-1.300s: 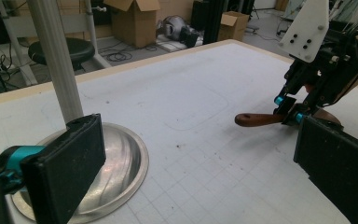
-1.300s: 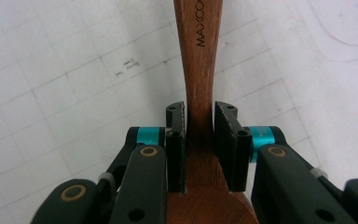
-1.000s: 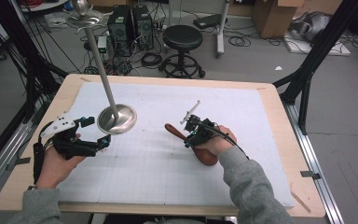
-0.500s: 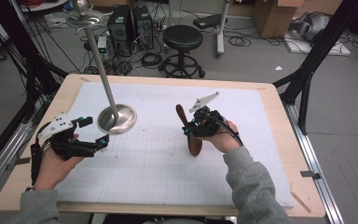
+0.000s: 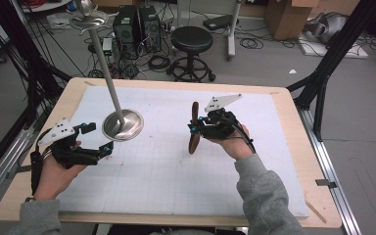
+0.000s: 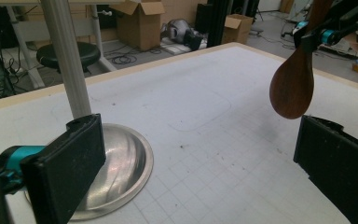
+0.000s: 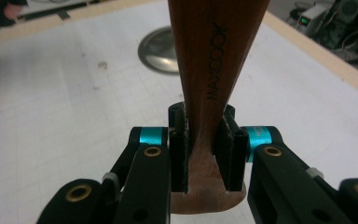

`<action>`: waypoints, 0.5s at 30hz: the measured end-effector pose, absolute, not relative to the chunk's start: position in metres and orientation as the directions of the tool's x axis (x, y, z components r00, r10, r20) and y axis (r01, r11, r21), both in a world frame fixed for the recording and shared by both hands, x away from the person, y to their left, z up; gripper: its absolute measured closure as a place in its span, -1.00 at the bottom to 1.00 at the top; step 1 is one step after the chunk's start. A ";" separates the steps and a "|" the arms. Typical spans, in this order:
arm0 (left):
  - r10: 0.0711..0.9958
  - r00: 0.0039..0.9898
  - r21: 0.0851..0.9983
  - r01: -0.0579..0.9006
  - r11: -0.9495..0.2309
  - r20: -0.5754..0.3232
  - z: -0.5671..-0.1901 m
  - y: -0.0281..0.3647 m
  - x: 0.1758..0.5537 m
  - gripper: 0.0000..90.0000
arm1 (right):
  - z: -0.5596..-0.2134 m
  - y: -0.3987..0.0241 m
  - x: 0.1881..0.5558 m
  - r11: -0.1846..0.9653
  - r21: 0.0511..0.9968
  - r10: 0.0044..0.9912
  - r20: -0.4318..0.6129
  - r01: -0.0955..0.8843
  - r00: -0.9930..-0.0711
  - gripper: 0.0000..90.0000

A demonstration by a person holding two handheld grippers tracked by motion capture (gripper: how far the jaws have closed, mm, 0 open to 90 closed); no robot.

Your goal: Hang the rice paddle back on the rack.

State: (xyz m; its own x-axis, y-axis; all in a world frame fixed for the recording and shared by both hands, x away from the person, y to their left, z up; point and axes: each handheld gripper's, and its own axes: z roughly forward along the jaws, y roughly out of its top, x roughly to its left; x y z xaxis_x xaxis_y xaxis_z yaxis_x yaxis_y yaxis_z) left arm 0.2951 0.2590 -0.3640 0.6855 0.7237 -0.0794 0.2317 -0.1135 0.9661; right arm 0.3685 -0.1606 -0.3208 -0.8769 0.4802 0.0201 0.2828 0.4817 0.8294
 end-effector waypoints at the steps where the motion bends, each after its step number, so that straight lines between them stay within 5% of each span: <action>1: 0.724 0.686 0.966 0.232 -0.113 -0.079 -0.364 0.259 0.295 -0.94 | -0.320 -0.161 0.368 0.472 0.838 0.475 0.017 0.272 -0.880 0.71; 15: 0.724 0.685 0.967 0.227 -0.117 -0.073 -0.363 0.259 0.293 -0.94 | -0.304 -0.155 0.369 0.382 0.894 0.476 0.027 0.235 -0.879 0.71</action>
State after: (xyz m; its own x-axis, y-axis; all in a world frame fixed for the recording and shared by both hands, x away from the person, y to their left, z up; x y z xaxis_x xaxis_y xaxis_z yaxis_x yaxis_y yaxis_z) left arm 0.2931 0.2588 -0.3631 0.6854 0.7244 -0.0731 0.2269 -0.1171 0.9668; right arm 0.3695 -0.1548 -0.3039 -0.8789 0.4763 0.0273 0.2346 0.3816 0.8940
